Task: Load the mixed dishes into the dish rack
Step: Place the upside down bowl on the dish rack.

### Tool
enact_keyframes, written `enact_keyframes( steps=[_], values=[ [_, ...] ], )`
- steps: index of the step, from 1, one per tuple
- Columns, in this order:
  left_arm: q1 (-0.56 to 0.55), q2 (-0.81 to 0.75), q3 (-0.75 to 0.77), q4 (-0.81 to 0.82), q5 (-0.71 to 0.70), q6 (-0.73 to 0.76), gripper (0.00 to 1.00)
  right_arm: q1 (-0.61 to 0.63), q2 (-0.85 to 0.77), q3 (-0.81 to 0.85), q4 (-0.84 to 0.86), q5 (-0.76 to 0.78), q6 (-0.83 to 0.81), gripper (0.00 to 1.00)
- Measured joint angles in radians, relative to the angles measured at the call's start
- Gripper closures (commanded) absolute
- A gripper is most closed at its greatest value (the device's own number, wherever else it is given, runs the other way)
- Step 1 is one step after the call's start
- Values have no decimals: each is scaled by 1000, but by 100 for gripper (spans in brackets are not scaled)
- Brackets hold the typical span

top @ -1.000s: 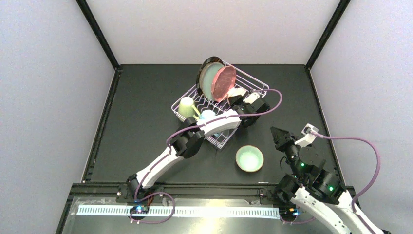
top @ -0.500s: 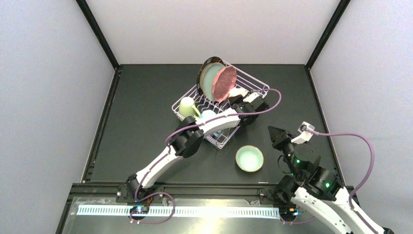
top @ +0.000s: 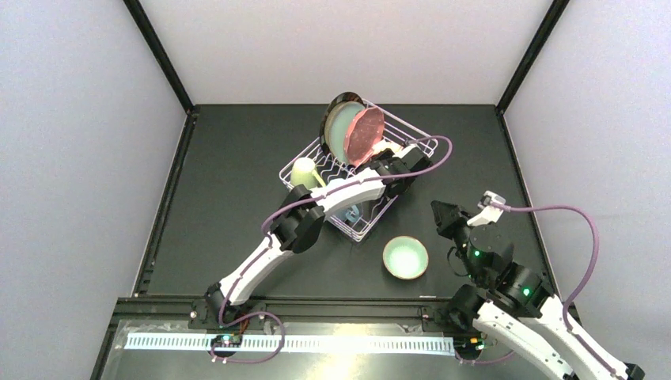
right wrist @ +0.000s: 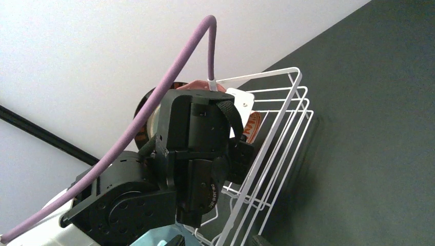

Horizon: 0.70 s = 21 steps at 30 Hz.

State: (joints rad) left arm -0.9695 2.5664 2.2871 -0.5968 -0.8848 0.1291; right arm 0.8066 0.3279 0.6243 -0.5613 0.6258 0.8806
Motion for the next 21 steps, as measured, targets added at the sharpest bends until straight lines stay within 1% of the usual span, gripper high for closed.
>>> enact_keyframes(
  steps=[7, 18, 21],
  values=[
    [15, -19, -1, -24, 67, 8, 38, 0, 42, 41, -2, 0, 0, 25],
    [21, -34, -1, -90, 129, -11, 42, 0, 48, 69, -23, 3, 2, 25],
    [16, -34, -5, -126, 189, -26, 42, 0, 51, 75, -29, 4, 3, 25]
  ],
)
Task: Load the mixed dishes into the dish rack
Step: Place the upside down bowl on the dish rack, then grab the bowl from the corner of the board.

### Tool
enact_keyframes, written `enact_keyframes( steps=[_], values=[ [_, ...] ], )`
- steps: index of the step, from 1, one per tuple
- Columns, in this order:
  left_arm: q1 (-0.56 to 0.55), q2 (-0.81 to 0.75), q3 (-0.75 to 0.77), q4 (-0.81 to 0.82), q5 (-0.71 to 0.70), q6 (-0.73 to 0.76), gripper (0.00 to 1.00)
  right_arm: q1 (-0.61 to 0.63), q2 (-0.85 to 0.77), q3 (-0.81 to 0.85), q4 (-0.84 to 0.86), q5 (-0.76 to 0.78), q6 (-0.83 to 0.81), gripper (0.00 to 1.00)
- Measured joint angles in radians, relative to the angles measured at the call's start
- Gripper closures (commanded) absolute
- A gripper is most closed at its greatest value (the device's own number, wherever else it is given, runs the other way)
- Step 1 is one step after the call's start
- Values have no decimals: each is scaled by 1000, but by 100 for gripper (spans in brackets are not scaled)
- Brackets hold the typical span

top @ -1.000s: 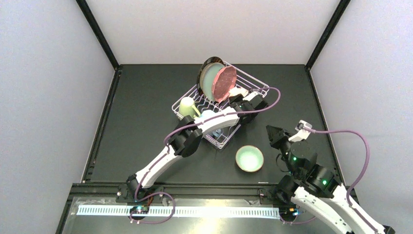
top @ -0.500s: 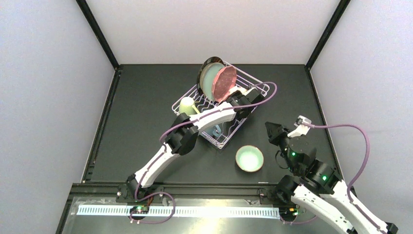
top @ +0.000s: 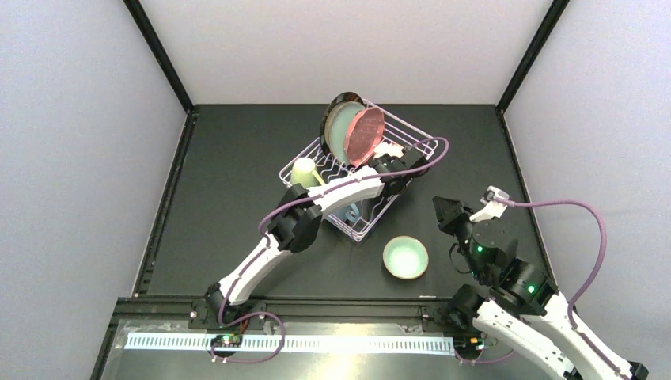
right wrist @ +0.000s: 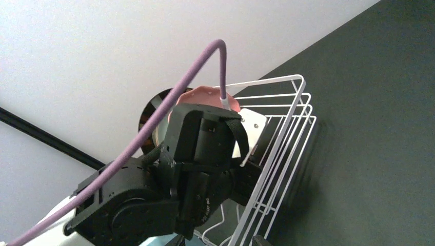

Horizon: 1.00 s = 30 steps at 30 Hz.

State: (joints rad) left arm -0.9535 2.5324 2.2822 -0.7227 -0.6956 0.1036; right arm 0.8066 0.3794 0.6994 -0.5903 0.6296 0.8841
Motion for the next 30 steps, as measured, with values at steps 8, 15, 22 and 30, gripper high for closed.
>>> enact_keyframes(
  steps=[8, 15, 22, 30],
  values=[
    [-13, -12, -6, -77, 47, -54, 44, 0, 22, 43, -9, 1, 0, 25],
    [-21, -33, -10, -126, 61, -80, 44, 0, 60, 94, -42, 1, 0, 25],
    [-52, -89, -14, -170, 74, -109, 44, 0, 110, 176, -79, 1, 0, 25],
    [-74, -175, -16, -217, 44, -193, 43, 0, 190, 277, -188, 23, 5, 25]
  ],
)
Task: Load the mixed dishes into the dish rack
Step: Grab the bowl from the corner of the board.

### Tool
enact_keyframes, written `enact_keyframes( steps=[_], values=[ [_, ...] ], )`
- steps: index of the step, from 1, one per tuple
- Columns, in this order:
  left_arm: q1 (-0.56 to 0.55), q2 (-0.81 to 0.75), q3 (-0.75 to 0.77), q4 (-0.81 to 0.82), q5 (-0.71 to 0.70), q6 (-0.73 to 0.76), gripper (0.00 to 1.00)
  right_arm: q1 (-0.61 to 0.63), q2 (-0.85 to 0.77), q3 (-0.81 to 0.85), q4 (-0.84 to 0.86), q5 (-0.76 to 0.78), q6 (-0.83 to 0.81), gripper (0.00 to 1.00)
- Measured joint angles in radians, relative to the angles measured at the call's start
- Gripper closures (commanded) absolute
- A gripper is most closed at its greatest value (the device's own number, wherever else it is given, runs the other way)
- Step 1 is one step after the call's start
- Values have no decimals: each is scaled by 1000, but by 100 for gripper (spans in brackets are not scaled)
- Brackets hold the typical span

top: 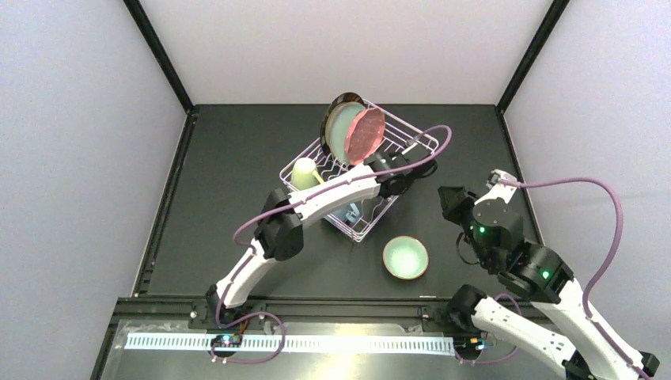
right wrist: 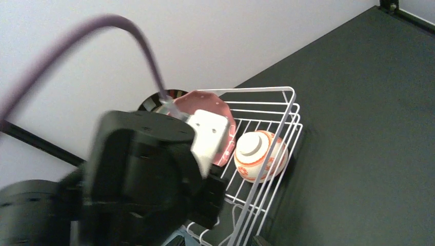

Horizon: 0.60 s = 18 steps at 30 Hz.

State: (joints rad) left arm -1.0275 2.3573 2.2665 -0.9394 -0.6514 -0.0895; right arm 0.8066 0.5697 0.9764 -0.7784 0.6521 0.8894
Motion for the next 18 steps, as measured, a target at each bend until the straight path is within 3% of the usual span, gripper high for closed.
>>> enact_keyframes(
  steps=[12, 18],
  values=[
    [-21, -236, -10, -178, 76, -227, 43, 0, 85, 36, -234, -6, 86, 25],
    [-134, -348, -184, -256, 186, -398, 42, 0, 111, 0, -284, -31, 112, 21]
  ],
)
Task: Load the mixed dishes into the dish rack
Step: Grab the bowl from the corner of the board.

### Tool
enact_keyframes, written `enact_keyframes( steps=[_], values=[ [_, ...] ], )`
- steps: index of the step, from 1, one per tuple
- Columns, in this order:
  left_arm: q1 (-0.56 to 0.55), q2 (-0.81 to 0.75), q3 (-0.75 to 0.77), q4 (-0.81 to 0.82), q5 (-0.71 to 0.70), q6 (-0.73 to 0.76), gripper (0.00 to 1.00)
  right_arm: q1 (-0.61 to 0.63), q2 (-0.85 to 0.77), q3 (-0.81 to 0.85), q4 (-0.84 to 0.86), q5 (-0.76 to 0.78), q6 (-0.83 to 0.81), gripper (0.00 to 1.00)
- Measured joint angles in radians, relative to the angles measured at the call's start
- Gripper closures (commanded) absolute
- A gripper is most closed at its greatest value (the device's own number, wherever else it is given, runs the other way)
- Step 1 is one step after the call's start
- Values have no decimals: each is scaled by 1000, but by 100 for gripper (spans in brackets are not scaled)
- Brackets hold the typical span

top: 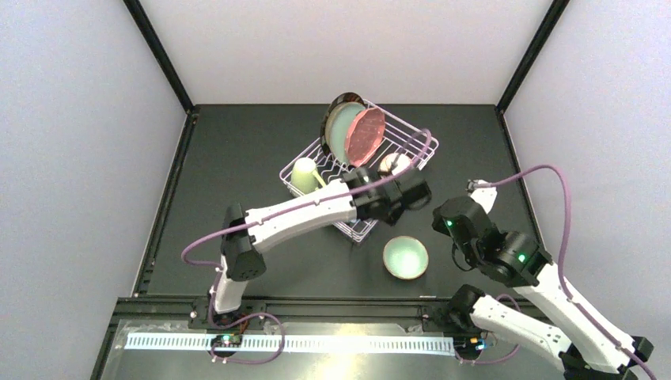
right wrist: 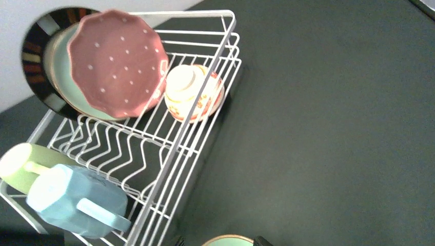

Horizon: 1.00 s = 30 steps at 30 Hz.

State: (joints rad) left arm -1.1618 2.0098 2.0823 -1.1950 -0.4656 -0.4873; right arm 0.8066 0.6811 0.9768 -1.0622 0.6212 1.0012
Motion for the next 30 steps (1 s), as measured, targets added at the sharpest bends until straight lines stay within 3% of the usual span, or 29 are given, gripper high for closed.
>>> enact_keyframes(
  steps=[11, 20, 30],
  values=[
    [-274, -93, -298, 42, 161, -284, 35, -1, 18, -121, -38, -76, 45, 20],
    [-286, -152, -492, 224, 196, -405, 33, -1, -76, -127, -70, -85, 152, 20],
    [-286, -177, -520, 389, 143, -433, 30, -1, -65, -66, -89, -8, 268, 17]
  ],
)
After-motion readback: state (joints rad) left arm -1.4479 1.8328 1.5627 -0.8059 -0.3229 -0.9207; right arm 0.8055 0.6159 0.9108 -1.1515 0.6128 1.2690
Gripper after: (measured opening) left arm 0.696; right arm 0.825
